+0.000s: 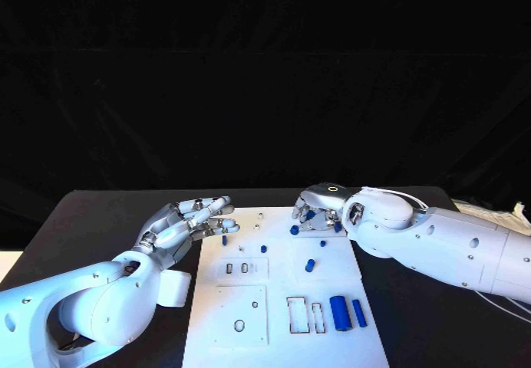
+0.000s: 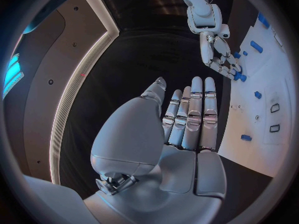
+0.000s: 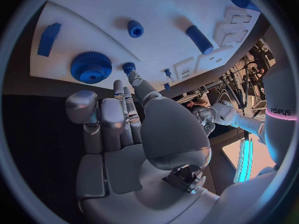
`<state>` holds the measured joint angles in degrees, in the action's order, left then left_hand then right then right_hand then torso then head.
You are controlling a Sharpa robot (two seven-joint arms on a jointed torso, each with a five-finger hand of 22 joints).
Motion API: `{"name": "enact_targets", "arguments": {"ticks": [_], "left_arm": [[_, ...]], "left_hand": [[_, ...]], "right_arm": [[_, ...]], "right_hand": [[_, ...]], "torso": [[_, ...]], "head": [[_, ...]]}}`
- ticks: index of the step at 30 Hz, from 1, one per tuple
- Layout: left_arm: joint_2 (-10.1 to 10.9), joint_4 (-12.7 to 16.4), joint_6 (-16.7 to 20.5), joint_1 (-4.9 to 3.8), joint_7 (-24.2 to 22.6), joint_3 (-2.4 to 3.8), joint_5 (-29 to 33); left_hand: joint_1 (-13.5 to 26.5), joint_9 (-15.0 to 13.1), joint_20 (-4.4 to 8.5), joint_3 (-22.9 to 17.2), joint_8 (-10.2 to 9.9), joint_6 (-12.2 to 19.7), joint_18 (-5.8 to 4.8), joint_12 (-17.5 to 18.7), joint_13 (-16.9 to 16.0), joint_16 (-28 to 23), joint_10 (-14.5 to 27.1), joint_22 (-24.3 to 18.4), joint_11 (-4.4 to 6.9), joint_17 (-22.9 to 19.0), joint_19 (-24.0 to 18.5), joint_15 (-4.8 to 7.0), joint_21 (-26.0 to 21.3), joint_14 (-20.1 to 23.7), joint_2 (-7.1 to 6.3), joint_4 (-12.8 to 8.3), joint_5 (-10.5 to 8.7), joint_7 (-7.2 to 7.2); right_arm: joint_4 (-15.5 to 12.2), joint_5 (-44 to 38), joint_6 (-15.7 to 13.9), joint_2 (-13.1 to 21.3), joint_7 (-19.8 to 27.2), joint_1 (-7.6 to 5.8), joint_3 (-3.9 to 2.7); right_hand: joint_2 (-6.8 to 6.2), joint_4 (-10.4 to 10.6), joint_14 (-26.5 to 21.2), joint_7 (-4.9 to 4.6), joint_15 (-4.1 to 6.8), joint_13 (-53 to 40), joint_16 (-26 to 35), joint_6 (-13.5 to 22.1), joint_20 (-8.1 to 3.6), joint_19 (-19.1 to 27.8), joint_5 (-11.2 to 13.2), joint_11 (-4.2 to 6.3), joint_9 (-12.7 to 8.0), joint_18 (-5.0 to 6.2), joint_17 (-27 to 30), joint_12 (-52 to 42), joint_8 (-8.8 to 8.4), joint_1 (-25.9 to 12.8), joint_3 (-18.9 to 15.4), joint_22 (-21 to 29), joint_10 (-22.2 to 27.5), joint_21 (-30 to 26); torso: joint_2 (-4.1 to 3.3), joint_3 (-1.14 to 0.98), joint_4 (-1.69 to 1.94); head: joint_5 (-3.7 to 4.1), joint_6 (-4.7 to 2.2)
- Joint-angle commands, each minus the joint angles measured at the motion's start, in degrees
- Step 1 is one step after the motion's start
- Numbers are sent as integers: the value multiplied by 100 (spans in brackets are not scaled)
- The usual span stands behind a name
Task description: Assemble the parts on the task board
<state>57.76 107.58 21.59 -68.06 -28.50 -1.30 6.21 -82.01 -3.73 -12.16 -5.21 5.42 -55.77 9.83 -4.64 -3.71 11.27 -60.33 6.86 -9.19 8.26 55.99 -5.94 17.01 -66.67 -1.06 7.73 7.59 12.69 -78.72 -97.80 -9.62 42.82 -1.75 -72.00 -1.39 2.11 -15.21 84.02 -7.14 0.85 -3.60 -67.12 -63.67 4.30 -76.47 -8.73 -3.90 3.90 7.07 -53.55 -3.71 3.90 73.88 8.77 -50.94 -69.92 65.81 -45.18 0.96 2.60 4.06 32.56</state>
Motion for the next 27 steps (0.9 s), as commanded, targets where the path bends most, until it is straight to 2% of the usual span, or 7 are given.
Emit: {"name": "enact_targets", "arguments": {"ticks": [1,5,9,14,27], "left_arm": [[-1,7,-122,-10,9,5,30],[1,-7,-113,-10,18,5,34],[3,-16,-108,-11,25,5,36],[0,-29,-100,-11,40,5,37],[6,-30,-89,-12,93,5,37]], "left_hand": [[-1,5,-7,12,-44,0,63,19,7,-20,26,-8,-36,11,47,-16,4,-32,-30,-34,-27,28],[-3,5,-8,11,-45,0,63,21,7,-21,28,-9,-36,12,48,-16,3,-32,-29,-37,-26,27],[-3,5,-8,11,-45,0,63,21,7,-21,28,-9,-36,12,48,-16,3,-32,-29,-37,-26,27],[-7,4,-8,9,-50,2,63,27,7,-24,32,-10,-37,15,49,-16,3,-35,-27,-42,-25,27],[-16,5,-10,11,-84,28,64,62,7,-39,61,-19,-49,33,60,-20,0,-51,-28,-73,-25,44]], "right_arm": [[9,-239,355,-20,-36,-2,-3],[15,-245,417,-44,-1,0,-2],[20,-247,423,-69,41,3,-2],[40,-249,441,-101,59,6,-2],[87,-226,455,-160,73,7,-1]], "right_hand": [[-28,14,267,-9,-16,3,-150,34,20,-43,30,-4,4,-61,-154,22,-28,-66,63,-153,38,129],[-41,33,269,-11,-20,3,-286,26,27,-64,29,-7,6,-81,-303,22,-25,-68,112,-312,42,256],[-49,45,269,-12,-26,6,-376,15,34,-77,21,-12,8,-94,-398,25,-24,-61,158,-417,57,342],[-53,62,268,-14,-30,7,-442,0,40,-86,18,-16,9,-104,-465,25,-22,-64,197,-497,69,408],[-38,173,254,-17,-28,5,-585,-55,59,-111,41,-12,13,-126,-590,19,-19,-115,327,-697,38,575]], "torso": [[-42,2,7],[-64,-1,13],[-89,4,15],[-101,-2,18],[-149,6,19]], "head": [[-49,-14],[-16,-13],[-37,-13],[-56,-3],[-60,2]]}}
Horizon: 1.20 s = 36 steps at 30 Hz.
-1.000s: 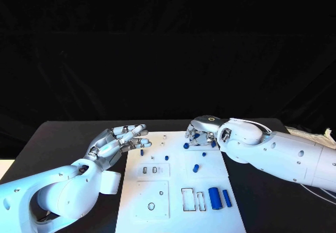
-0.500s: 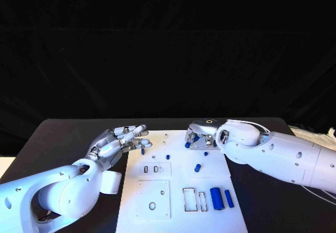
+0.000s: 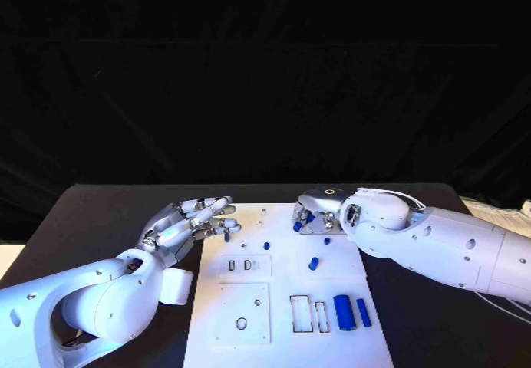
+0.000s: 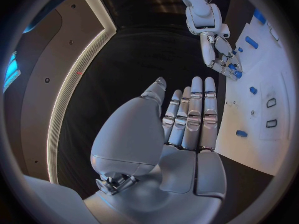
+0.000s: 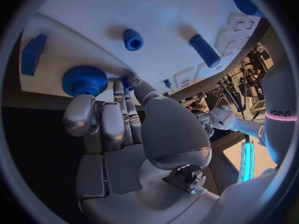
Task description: Assemble the parts on the task board
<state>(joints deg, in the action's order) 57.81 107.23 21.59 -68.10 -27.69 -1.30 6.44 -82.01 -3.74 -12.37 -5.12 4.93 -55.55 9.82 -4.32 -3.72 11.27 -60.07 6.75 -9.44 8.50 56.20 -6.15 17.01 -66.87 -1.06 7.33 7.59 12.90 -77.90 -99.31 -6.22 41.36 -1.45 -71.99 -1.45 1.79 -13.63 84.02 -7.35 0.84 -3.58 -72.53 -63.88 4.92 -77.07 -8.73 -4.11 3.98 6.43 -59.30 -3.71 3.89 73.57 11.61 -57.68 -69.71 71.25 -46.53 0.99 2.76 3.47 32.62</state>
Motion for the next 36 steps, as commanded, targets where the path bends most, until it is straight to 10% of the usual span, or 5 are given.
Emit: {"name": "enact_targets", "arguments": {"ticks": [1,18,36], "left_arm": [[2,4,-88,-8,16,5,14],[-16,-44,-34,-8,176,5,14],[-16,-67,-9,-8,236,4,14]], "left_hand": [[-16,6,11,3,-36,7,65,31,8,-39,37,-8,-24,10,40,1,-1,-32,-28,-34,-25,23],[-282,3,32,-128,-111,81,62,71,9,-113,136,-27,-53,63,79,6,9,-62,-28,-313,-46,69],[-304,6,34,-181,-124,126,55,58,14,-155,178,-35,-67,71,71,-4,6,-49,-11,-366,-48,88]], "right_arm": [[5,-76,116,-15,44,7,5],[-9,-18,-371,-20,84,7,5],[49,-10,-1026,-213,-72,-8,1]], "right_hand": [[-9,22,253,4,-27,4,-48,-36,-3,-51,42,9,5,-63,-19,19,-18,-89,46,-28,15,37],[225,504,247,154,121,-34,-314,-493,-99,-501,245,178,126,-264,-255,-28,86,-73,669,-1263,-589,834],[-64,794,210,134,128,-17,-359,-516,-112,-480,297,179,239,-277,-213,21,21,-33,1264,-1379,-646,932]], "torso": [[-16,5,3],[-52,20,15],[-81,24,25]], "head": [[1,-7],[8,-19],[-34,-99]]}}
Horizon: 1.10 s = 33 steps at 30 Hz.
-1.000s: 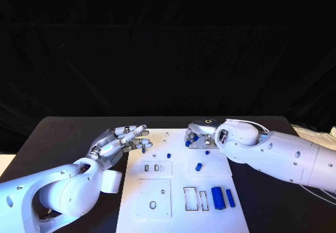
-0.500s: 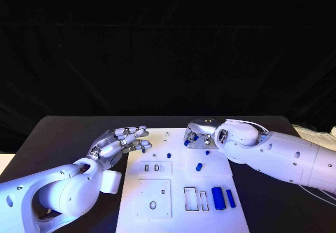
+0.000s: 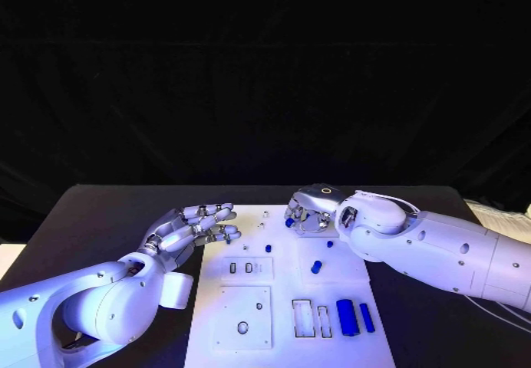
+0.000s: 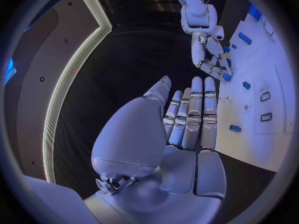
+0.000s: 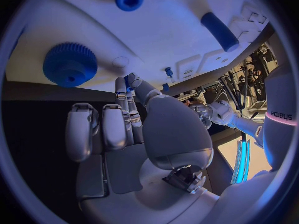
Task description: Assemble the parts on the task board
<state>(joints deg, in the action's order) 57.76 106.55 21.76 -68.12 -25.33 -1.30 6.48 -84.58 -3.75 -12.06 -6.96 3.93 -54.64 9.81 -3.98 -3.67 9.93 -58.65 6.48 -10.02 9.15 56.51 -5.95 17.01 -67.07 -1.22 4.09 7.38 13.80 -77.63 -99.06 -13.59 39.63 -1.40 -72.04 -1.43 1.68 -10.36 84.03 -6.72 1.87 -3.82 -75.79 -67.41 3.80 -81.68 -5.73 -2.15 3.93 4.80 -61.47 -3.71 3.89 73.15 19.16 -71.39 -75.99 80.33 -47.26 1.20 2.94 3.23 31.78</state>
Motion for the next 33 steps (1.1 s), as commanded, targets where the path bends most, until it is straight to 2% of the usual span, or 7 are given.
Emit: {"name": "enact_targets", "arguments": {"ticks": [1,4,5,12,14,25,33], "left_arm": [[-13,-2,-27,-7,0,5,10],[-19,-10,-30,-7,3,5,10],[-22,-12,-31,-7,4,5,10],[-24,-2,-38,-8,13,5,10],[-21,2,-39,-9,14,5,10],[-13,12,-45,-22,19,5,10],[-31,-2,-53,-24,26,5,10]], "left_hand": [[-47,6,3,3,-24,34,56,24,9,-22,36,-9,-9,7,40,-24,6,-29,4,-42,-27,-1],[-46,6,2,1,-24,36,55,23,9,-26,39,-10,-10,7,38,-26,5,-26,3,-45,-27,0],[-46,6,2,1,-24,36,55,23,9,-26,39,-10,-10,7,38,-26,5,-26,3,-45,-27,0],[-44,6,1,-3,-23,39,54,22,9,-33,43,-12,-12,7,33,-28,3,-20,2,-50,-28,2],[-44,6,1,-3,-23,39,54,22,9,-33,43,-12,-12,7,33,-28,3,-20,2,-50,-28,2],[-37,5,-2,-8,-23,44,51,19,9,-48,50,-16,-16,6,24,-34,-2,-9,-2,-57,-30,4],[-37,5,-2,-8,-23,44,51,19,9,-48,50,-16,-16,6,24,-34,-2,-9,-2,-57,-30,4]], "right_arm": [[35,-43,-311,-60,-85,-6,-1],[96,-77,-401,-158,-116,-19,-3],[118,-85,-416,-189,-124,-24,-3],[273,-137,-467,-380,-169,-72,-4],[332,-162,-478,-443,-182,-79,-4],[586,-217,-493,-692,-182,-88,-5],[694,-221,-482,-798,-154,-86,-5]], "right_hand": [[-53,466,209,71,25,6,-34,-163,0,-20,-2,-17,244,-114,4,21,21,9,510,-8,-17,24],[-82,482,207,65,21,7,-35,-160,3,-19,8,-20,251,-114,10,23,17,11,541,-14,-8,28],[-85,484,207,64,21,7,-35,-160,4,-18,9,-21,251,-114,9,23,16,11,544,-14,-7,29],[-145,527,207,55,13,8,-49,-152,10,-15,41,-32,265,-115,-2,24,8,4,596,-25,15,37],[-155,535,206,54,12,8,-49,-151,12,-13,46,-33,267,-115,2,23,7,1,603,-24,18,37],[-198,581,204,52,7,7,-55,-147,18,-10,81,-38,279,-115,3,22,2,-11,639,-31,30,43],[-260,643,201,52,3,6,-60,-140,25,-8,147,-41,293,-116,11,21,-3,-27,672,-46,42,52]], "torso": [[-7,-1,2],[-11,4,17],[-15,2,7],[-33,7,17],[-36,4,10],[-65,7,28],[-76,9,13]], "head": [[-18,-17],[-13,-27],[-22,-27],[-27,-32],[-33,-39],[-52,-43],[-71,-21]]}}
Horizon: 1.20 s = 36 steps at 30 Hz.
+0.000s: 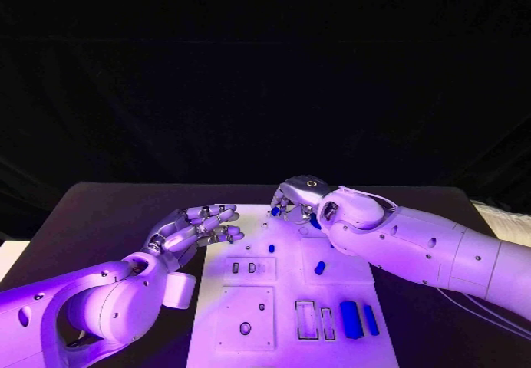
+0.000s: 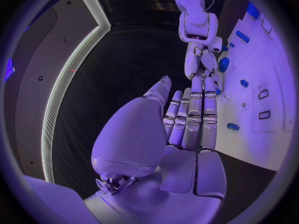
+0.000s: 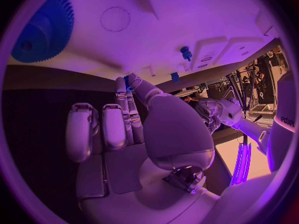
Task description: Assemble the parts on the task board
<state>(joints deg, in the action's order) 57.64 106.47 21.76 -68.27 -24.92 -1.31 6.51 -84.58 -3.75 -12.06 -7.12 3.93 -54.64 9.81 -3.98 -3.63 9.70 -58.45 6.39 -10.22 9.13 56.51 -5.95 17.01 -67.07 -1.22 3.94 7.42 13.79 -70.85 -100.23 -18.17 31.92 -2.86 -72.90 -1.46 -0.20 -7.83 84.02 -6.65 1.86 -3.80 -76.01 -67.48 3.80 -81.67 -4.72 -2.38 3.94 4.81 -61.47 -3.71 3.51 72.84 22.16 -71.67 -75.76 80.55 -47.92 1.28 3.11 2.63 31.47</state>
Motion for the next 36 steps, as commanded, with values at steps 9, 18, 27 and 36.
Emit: {"name": "enact_targets", "arguments": {"ticks": [9,18,27,36], "left_arm": [[-33,-27,-56,-9,-11,5,7],[-38,-38,-62,-9,-5,5,7],[-28,-65,-60,-9,1,5,7],[-21,-74,-66,-9,9,5,7]], "left_hand": [[-37,6,-2,8,-23,45,51,19,5,-24,30,-7,5,8,24,-34,-2,-10,-2,-42,-34,5],[-37,6,-2,8,-23,45,51,19,5,-24,30,-7,5,8,24,-34,-2,-10,-2,-42,-34,5],[-32,5,-4,2,-22,49,50,16,4,-36,37,-10,3,9,17,-37,-6,-3,-4,-50,-34,6],[-32,5,-5,0,-22,51,50,16,4,-40,39,-12,2,9,14,-38,-8,0,-5,-53,-34,6]], "right_arm": [[3,-104,-42,-68,19,2,-2],[-9,-122,-36,-76,-18,2,-2],[-35,-183,-43,-16,-122,3,-2],[-128,-196,-144,39,-109,5,-4]], "right_hand": [[-74,392,201,45,4,4,-38,-133,25,-10,47,-18,292,-119,13,21,36,4,373,-21,20,31],[-99,417,200,46,3,3,-42,-133,26,-14,75,-18,299,-121,11,19,36,0,385,-37,22,41],[-130,456,199,47,4,1,-50,-134,30,-11,108,-18,307,-121,4,17,36,-11,395,-39,20,43],[-146,488,199,47,4,0,-55,-136,31,-9,126,-18,313,-121,-1,16,37,-23,401,-41,17,45]], "torso": [[-9,4,-2],[-17,2,-8],[-24,2,-9],[-29,2,-9]], "head": [[-17,27],[-26,16],[-18,-6],[-22,-20]]}}
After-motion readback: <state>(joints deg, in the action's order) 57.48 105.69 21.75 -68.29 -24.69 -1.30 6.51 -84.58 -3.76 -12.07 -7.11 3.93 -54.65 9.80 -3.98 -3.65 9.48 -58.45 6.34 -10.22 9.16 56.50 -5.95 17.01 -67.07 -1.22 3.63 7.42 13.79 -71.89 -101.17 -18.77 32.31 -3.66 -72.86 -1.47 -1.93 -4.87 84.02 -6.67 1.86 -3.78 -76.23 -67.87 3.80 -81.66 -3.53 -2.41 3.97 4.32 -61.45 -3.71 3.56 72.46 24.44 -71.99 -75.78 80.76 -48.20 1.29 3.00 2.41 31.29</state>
